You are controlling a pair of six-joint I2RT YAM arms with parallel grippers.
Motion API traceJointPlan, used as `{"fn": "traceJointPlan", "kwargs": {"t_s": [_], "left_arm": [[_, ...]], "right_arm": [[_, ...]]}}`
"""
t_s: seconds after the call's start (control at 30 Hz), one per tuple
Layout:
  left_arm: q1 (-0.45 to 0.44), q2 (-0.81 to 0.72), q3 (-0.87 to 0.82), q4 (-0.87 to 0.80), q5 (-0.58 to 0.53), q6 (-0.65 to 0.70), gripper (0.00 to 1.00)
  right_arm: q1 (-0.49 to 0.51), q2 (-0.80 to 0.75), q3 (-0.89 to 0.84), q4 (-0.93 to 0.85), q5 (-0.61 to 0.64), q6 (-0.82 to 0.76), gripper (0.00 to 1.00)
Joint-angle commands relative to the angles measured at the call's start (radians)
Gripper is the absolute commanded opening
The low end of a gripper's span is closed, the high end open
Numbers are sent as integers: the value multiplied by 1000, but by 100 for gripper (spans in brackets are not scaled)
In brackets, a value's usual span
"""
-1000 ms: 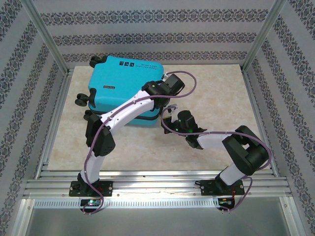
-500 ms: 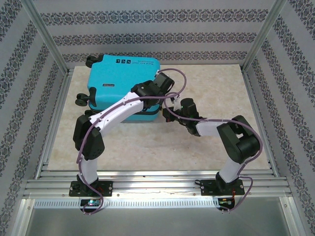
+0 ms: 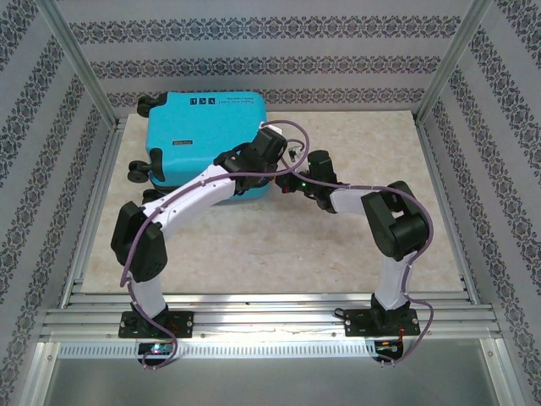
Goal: Pack the luggage
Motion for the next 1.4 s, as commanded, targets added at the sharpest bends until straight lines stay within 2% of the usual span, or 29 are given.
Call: {"fn": "traceJointPlan", "kwargs": {"t_s": [0.0,0.2,0.37,0.53,0.67,0.77,0.97,1.17,1.37], "left_arm": [[-22,42,-129,-277,217,-21,47],[-22,2,-230,-231,279,-30,44],[-22,-57,-335,-222,294,-59,43],[-23,-195,-490,-254,287,-119,42],[-25,-330,-518,-315,284,-156,42],[-25,-409,-437,-360,282,-154,45],[-25,-394,-211,-401,228,-108,63],[-20,-238,4,-439,75,-30,75],[12,34,366,-467,-12,35,79]], "right_arm": [[-61,-10,112,223,101,30,0],[-45,-15,52,338,45,109,0],[20,-78,-82,425,79,140,0],[81,-139,-175,418,122,127,0],[109,-149,-192,410,114,123,0],[113,-142,-182,401,107,119,0],[102,-116,-167,409,80,121,0],[97,-108,-158,408,61,116,0],[96,-99,-154,407,54,116,0]]}}
